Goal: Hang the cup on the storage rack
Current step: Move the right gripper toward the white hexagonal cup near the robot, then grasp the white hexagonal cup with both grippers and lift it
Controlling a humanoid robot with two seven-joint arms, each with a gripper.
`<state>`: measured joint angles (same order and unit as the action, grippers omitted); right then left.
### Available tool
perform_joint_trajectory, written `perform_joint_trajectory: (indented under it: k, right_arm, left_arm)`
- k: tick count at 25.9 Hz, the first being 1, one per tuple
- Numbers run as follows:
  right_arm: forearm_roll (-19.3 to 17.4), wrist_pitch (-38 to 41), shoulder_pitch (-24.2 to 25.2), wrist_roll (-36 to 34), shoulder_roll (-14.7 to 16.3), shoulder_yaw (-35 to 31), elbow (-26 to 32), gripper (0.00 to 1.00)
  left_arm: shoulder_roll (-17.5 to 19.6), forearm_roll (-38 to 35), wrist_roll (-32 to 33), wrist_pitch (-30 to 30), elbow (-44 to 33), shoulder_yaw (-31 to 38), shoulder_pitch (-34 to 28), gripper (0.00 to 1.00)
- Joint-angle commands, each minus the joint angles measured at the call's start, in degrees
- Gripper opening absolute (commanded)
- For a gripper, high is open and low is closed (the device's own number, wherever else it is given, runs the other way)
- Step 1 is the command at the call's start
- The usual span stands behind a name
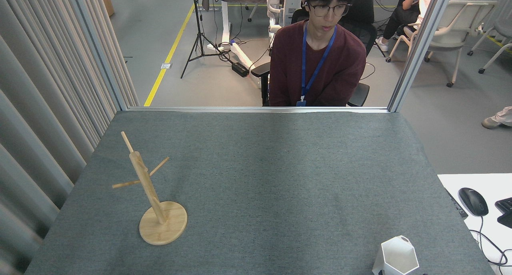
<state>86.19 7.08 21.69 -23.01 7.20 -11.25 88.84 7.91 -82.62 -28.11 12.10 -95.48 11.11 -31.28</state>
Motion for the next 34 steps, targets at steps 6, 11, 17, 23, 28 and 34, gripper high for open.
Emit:
perform_joint_trajectory:
  k: [6,11,17,23,28,34]
  right_arm:
    - [0.03,0.04,-2.35,-0.01,0.01,0.00,-1.56,0.99]
    - [0.03,-0.05,-3.76,-0.01,0.71,0.09,-2.44,0.99]
    - [0.03,-0.05,-5.43,-0.01,0.80,0.09,-4.20,0.99]
    - [0.03,-0.05,-5.87,-0.01,0.80,0.09,-5.17,0.99]
    - [0.03,-0.05,-7.28,-0.01,0.71,0.09,-7.28,0.99]
    - [-0.23,0.04,-7.36,-0.54,0.62,0.00,-7.01,0.51]
  left_arm:
    - [0.00,0.00,-0.01,0.11,0.12,0.14,-0.01,1.00]
    - [0.00,0.00,-0.01,0.02,0.47,0.14,-0.01,1.00]
    - [0.00,0.09,-0.01,0.11,0.47,0.84,-0.01,1.00]
    - [0.09,0.09,-0.01,0.20,0.38,1.63,-0.18,1.00]
    - [0.09,0.09,-0.01,0.38,0.21,2.16,-0.18,1.00]
    - [-0.26,0.00,-0.01,0.64,-0.15,1.63,0.17,1.00]
